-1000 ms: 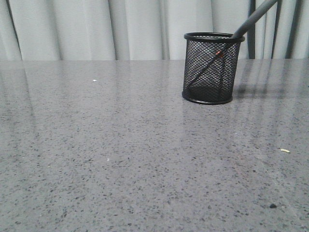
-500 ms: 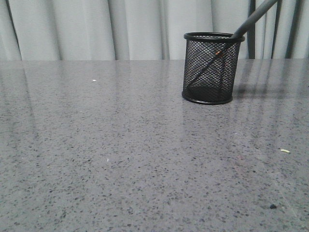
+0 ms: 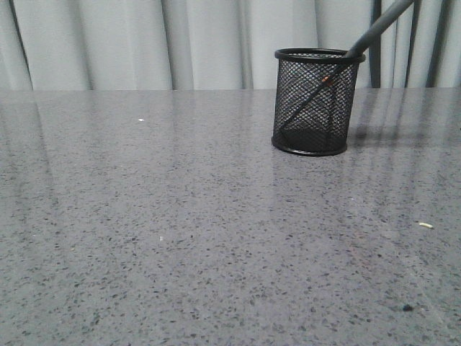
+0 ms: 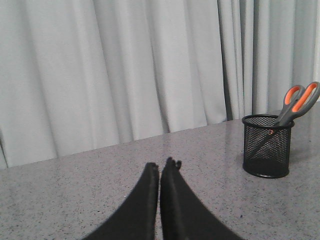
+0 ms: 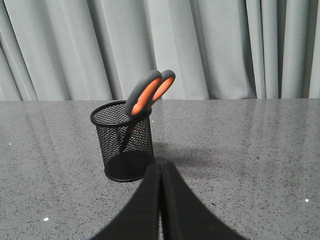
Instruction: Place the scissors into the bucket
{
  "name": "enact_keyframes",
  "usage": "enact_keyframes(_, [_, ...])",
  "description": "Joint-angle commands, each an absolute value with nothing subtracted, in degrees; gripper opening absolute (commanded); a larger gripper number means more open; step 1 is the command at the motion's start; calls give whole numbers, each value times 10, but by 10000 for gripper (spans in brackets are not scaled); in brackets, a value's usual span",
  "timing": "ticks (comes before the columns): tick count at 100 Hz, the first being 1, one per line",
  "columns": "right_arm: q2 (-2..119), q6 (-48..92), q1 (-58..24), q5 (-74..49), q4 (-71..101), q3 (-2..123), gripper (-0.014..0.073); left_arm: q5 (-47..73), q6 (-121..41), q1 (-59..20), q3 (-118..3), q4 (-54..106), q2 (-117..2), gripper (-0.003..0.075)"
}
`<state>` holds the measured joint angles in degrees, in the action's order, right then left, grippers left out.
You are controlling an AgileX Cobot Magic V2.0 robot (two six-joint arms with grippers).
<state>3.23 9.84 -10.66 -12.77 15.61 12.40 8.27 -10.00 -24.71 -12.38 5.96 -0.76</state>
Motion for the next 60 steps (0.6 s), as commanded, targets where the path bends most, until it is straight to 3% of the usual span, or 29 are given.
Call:
enact_keyframes(1, [38,100,-107,-82,155,138,-68,37,-96,-234,-138,43,-13,-20])
enact_keyframes(32, [38,100,-107,-82,155,138,-68,33,-60,-63,-39,54,-4,-20])
enact_keyframes(43, [38,100,-107,-82,155,138,-68,-5,-11,-37,27,54,18,-20])
enact_keyframes(60, [42,100,-107,-82,155,138,-68,43,-6,-28,24,47,18,-20])
